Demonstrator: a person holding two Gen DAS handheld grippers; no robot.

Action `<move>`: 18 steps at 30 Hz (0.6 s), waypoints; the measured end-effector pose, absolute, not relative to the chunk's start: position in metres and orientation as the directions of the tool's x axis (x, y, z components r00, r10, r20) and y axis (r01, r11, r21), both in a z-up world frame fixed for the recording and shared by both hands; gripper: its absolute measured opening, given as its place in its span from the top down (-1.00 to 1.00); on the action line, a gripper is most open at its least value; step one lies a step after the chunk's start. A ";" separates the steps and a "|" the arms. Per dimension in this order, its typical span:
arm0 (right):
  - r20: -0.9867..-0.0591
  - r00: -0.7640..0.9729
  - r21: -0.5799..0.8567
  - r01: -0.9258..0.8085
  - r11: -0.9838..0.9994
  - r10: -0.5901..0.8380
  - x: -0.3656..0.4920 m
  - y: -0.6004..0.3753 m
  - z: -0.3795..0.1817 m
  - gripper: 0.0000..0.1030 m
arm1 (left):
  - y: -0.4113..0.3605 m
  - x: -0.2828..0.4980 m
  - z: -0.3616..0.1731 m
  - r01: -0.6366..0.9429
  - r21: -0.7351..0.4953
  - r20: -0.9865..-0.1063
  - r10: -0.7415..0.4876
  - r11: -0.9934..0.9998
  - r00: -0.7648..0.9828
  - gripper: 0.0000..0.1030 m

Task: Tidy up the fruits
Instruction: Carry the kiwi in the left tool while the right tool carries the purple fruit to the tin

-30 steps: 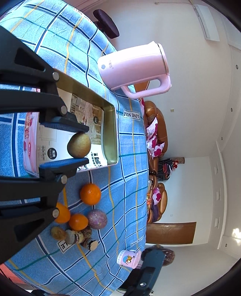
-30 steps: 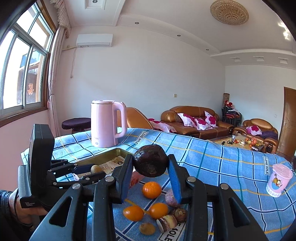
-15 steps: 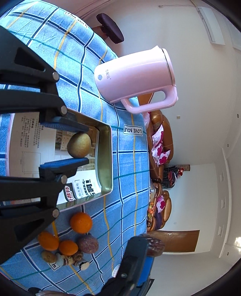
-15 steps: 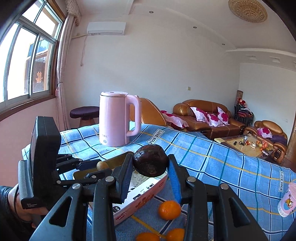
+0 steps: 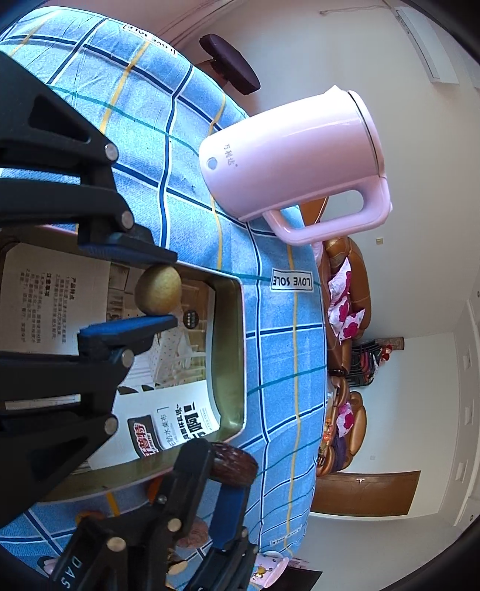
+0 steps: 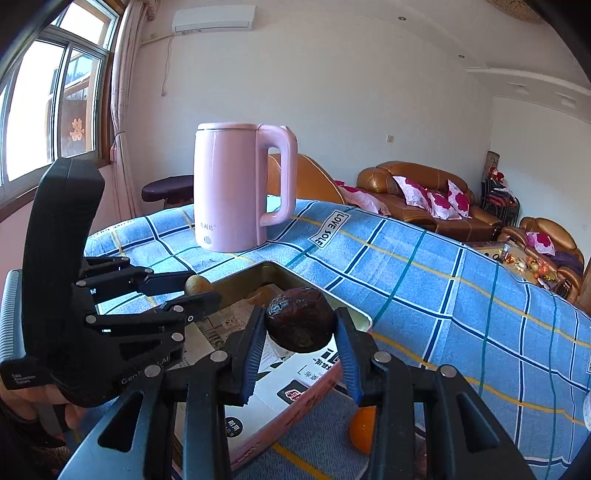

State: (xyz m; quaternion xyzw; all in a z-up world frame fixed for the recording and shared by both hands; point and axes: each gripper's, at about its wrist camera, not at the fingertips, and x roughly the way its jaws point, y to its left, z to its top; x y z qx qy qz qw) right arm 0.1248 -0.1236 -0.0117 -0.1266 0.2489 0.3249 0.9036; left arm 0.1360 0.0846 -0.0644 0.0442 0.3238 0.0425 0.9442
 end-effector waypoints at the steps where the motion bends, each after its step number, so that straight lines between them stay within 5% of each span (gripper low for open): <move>1: -0.538 0.661 -0.066 -0.651 0.756 0.523 0.126 -0.122 -0.015 0.23 | 0.086 0.137 -0.065 -0.051 0.110 -0.612 0.109 0.993 0.784 0.44; 18: -0.585 0.632 -0.056 -0.657 0.752 0.508 0.135 -0.110 -0.032 0.23 | 0.083 0.146 -0.077 -0.042 0.133 -0.646 0.118 0.990 0.754 0.42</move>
